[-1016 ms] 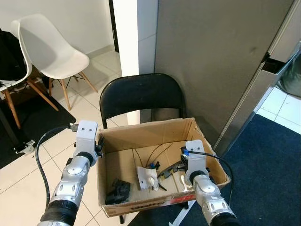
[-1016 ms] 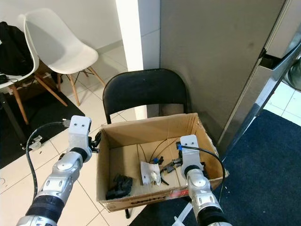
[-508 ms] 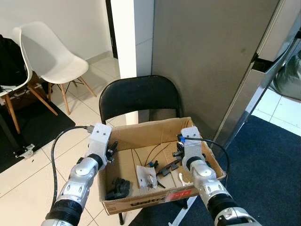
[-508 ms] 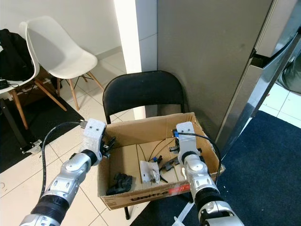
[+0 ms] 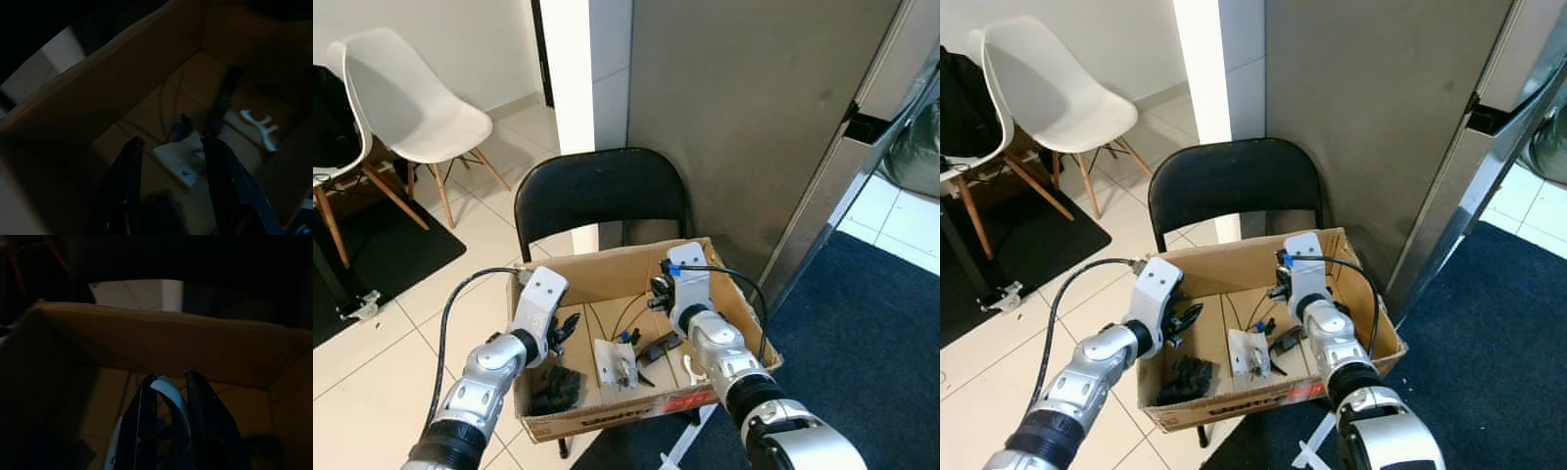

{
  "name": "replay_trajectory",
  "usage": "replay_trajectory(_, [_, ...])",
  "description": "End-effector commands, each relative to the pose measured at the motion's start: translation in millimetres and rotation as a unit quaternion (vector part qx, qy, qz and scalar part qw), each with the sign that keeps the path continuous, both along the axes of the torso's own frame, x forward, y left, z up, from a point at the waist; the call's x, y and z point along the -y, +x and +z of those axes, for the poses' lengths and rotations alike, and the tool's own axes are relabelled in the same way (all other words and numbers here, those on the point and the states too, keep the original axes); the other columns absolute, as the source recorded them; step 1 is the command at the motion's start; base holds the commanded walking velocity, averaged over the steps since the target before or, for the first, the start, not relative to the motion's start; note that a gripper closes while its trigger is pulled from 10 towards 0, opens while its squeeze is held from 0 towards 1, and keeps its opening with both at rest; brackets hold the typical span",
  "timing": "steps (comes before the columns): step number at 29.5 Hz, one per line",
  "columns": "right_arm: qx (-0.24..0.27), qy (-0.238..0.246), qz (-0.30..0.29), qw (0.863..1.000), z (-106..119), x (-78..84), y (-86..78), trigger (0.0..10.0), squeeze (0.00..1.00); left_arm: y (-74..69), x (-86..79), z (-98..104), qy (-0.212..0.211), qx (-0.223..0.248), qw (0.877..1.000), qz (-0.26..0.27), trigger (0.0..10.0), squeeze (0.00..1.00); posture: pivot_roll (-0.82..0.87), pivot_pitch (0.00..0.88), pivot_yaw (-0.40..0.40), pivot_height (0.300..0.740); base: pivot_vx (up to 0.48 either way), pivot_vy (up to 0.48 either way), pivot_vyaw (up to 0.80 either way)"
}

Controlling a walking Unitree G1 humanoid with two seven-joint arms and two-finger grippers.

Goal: Picking trash to rubbish bin

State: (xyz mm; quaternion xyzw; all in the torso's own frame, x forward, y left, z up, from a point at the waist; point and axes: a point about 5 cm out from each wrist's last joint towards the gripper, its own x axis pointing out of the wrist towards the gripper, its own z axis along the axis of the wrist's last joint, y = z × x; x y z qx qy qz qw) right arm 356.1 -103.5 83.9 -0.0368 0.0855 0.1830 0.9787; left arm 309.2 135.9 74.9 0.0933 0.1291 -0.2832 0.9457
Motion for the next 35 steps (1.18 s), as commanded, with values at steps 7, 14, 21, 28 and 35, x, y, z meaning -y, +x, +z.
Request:
replay_trajectory(7, [-0.001, 0.009, 0.014, 1.0, -5, -6.5, -3.1, 10.0, 0.0, -1.9, 1.7, 6, 0.0, 0.016, 1.0, -0.021, 10.0, 0.0, 0.03, 0.141, 0.024, 0.74, 0.0, 0.0, 0.0])
replay_trajectory(14, [-0.047, -0.042, -0.015, 0.998, -24, 8.0, -9.1, 10.0, 0.0, -2.7, 2.0, 12, -0.008, 0.026, 1.0, -0.014, 10.0, 0.0, 0.04, 0.136, 0.024, 0.74, 0.0, 0.0, 0.0])
replay_trajectory(21, [-0.063, -0.05, -0.036, 0.996, -28, 11.2, -10.3, 10.0, 0.0, -7.3, -3.5, 8, 0.003, 0.018, 1.0, -0.014, 10.0, 0.0, 0.05, 0.123, 0.029, 0.74, 0.0, 0.0, 0.0])
replay_trajectory(28, [-0.089, -0.085, -0.041, 0.992, -38, 11.8, -15.1, 10.0, 0.0, -9.8, -8.0, 7, 0.003, 0.013, 1.0, -0.01, 10.0, 0.0, 0.05, 0.114, 0.034, 0.74, 0.0, 0.0, 0.0])
replay_trajectory(35, [-0.103, -0.107, -0.019, 0.989, -43, -0.3, -18.6, 10.0, 0.0, -13.5, -7.1, 4, 0.001, 0.007, 1.0, -0.01, 10.0, 0.0, 0.06, 0.116, 0.026, 0.74, 0.0, 0.0, 0.0])
